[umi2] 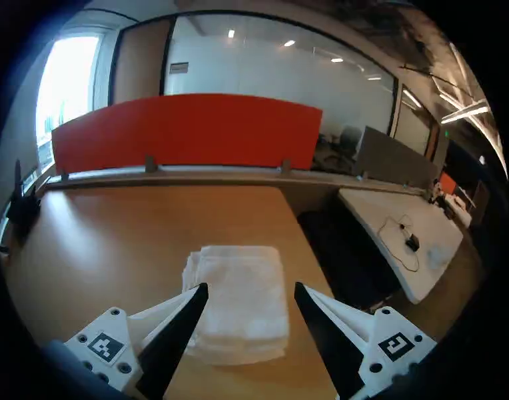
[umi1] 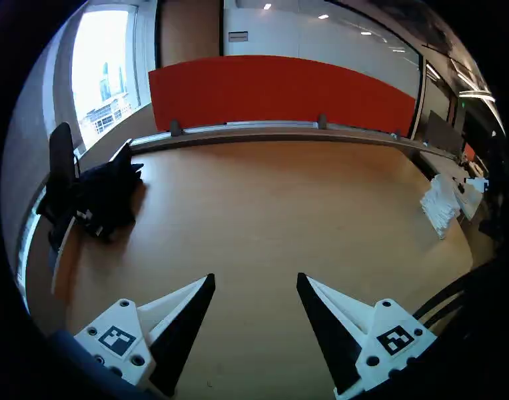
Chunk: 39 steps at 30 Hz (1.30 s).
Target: Fold towel
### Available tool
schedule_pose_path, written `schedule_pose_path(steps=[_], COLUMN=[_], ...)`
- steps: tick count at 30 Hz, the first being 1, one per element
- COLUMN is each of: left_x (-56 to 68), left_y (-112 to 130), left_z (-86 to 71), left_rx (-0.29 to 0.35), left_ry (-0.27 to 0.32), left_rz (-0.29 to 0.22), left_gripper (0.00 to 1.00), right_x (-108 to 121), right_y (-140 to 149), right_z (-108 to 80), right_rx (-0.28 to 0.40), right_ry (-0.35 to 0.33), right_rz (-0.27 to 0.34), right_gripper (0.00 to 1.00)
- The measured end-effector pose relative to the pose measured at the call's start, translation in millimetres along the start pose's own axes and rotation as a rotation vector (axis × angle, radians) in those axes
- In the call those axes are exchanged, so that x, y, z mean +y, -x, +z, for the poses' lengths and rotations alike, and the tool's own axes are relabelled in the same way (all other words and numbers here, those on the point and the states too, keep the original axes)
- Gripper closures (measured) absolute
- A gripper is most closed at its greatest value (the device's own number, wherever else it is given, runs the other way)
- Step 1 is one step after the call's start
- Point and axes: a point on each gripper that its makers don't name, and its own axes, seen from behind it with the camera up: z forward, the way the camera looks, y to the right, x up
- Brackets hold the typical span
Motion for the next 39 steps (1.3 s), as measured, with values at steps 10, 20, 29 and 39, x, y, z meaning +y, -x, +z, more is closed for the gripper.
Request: schedule_pose_path(steps=[10,20,29,39], left_x=[-3.1,-18.6,-36.3,-49.4], left_y=[-22.9,-75.6,-118.1,-148.8], left_z=[0.2,-6.9,-16.1,-28.1], left_rx=[0.067,0.236,0.385,0.483], left_ry=[-0.016,-0.061,-0.095,-0.117], left_rz=[0.005,-0.019,-0.065,-0.063], left_gripper=[0.1,0.1,0.1,0.1], right_x=[-5.1,-10.1,-20.1,-51.9], right_y=[-25.9,-53.6,-69.8,-90.1], right_z=[-7.4,-20.0,-33.3,-48.8], right_rx=[0.139,0.263,0.327,0.383], right_ry=[0.018,0.045,0.035,-0.004], right_rz=[0.087,0.058,0.052,0.029], right_gripper=[0.0,0.0,0.0,0.0])
